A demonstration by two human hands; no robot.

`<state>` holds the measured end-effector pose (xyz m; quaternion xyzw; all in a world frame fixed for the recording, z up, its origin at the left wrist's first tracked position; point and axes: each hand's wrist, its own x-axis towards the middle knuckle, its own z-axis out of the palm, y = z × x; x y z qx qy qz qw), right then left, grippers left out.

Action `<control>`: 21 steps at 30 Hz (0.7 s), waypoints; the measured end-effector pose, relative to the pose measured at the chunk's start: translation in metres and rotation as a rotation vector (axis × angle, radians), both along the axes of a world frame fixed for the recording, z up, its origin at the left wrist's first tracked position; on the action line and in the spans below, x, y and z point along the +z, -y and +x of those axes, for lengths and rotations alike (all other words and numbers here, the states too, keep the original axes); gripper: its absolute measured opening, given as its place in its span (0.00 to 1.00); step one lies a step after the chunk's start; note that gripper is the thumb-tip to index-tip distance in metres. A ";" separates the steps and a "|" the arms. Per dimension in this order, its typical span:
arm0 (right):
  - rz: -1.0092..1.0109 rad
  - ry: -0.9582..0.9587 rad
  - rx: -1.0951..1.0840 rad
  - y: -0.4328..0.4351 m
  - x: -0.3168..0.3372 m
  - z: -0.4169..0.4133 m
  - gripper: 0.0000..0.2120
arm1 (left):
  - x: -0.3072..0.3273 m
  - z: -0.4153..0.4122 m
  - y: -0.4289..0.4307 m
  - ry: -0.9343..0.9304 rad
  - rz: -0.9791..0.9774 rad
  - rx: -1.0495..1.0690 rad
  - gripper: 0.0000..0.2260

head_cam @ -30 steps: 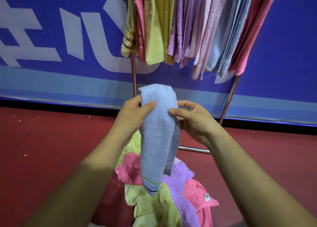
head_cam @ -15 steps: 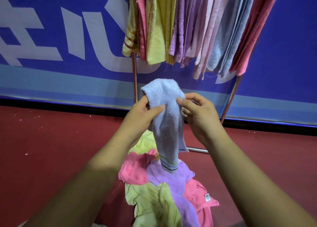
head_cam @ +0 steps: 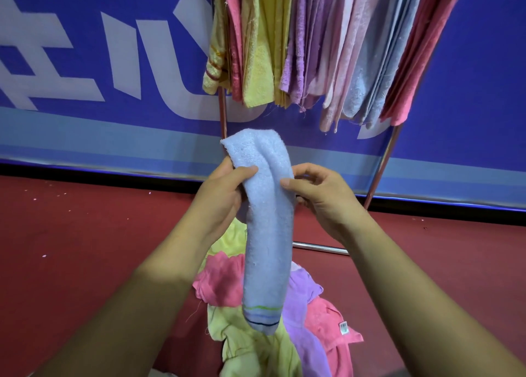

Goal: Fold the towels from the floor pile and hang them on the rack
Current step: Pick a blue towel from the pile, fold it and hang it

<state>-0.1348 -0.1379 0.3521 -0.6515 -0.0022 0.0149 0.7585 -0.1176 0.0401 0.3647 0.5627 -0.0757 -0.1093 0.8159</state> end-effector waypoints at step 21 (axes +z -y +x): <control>0.408 -0.295 -0.086 0.007 -0.009 0.002 0.14 | -0.027 0.005 0.008 0.068 0.316 0.002 0.06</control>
